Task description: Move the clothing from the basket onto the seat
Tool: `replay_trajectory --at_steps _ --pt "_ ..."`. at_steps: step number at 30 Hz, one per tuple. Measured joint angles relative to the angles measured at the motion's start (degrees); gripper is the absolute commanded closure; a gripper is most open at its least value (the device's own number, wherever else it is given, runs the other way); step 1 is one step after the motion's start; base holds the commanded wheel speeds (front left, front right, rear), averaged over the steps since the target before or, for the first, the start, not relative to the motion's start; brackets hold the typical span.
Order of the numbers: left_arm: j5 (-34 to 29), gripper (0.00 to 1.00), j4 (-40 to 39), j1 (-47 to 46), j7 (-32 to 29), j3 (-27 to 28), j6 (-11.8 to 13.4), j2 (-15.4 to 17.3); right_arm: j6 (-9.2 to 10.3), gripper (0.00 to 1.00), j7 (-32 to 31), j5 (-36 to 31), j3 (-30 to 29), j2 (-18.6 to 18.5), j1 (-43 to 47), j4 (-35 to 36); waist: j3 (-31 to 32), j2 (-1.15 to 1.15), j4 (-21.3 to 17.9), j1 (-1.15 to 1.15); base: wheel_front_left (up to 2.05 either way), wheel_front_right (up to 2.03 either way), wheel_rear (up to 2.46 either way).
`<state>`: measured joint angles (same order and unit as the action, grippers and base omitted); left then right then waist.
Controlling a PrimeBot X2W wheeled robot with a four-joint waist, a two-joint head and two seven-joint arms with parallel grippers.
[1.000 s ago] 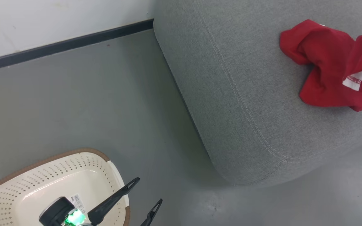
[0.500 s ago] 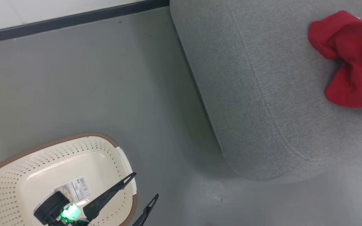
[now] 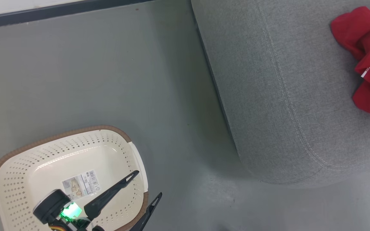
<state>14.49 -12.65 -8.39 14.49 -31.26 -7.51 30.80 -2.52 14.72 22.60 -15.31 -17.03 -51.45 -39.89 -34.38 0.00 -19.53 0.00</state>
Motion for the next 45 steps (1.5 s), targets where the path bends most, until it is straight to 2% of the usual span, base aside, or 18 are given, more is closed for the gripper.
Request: replay_trajectory --at_steps 8,11,13,14,15,16,21,31,41,45 --pt "0.3 0.00 0.1 -0.5 0.0 0.5 0.0 -0.3 0.07 1.00 -0.5 -1.4 1.2 0.1 -0.6 -7.0 -0.2 0.00 0.7 0.00 0.00 0.00 0.00" --pt "3.4 0.00 0.3 -0.5 0.0 3.0 0.0 -2.8 0.00 1.00 -0.5 -1.4 1.7 -0.1 -0.9 -9.0 -0.2 0.00 0.9 0.00 0.00 0.00 0.00" --pt "3.5 0.00 0.5 -0.6 0.0 2.5 0.0 -3.0 0.00 1.00 -0.5 -1.5 1.8 -0.3 -1.0 -10.1 -0.2 0.00 1.1 0.00 0.00 0.00 0.00" --pt "3.5 0.00 0.7 -0.8 0.0 2.2 0.0 -3.0 -0.01 0.78 -0.5 -1.5 1.8 -0.3 -1.0 -10.8 -0.2 0.00 1.2 0.00 0.00 0.00 0.00" --pt "3.5 0.00 0.7 -0.8 0.0 2.1 0.0 -3.0 -0.02 0.15 -0.6 -1.5 1.9 -0.3 -1.1 -11.2 -0.1 0.00 1.3 0.00 0.00 0.00 0.00" --pt "3.5 0.00 0.9 -0.8 0.0 2.0 0.0 -3.0 -0.03 0.00 -0.5 -1.5 2.0 -0.3 -1.3 -11.8 0.0 0.00 1.4 0.00 0.00 0.00 0.00" --pt "4.2 0.00 1.4 -0.8 0.0 3.1 0.0 -4.6 -0.07 0.00 -0.5 -1.5 2.2 -0.5 -2.9 -13.7 0.9 0.00 1.9 0.00 0.00 0.00 0.00" --pt "4.3 0.00 3.2 -0.8 0.0 2.4 0.0 -5.3 -0.01 0.00 -0.5 -3.8 4.0 -0.4 -3.2 -16.4 3.3 0.00 2.2 -0.01 0.00 0.00 0.00" --pt "4.6 0.00 5.2 -0.8 0.0 2.0 0.0 -7.8 -0.89 0.00 -0.4 -4.9 5.0 0.9 -0.3 -16.1 7.4 -0.01 2.1 -0.01 0.00 0.00 0.00" --pt "5.6 0.00 6.0 -0.8 0.0 2.5 0.0 -9.4 -1.10 0.00 -0.4 -5.3 5.4 1.3 1.0 -13.6 9.5 -0.01 2.0 -0.01 0.00 0.00 0.00"
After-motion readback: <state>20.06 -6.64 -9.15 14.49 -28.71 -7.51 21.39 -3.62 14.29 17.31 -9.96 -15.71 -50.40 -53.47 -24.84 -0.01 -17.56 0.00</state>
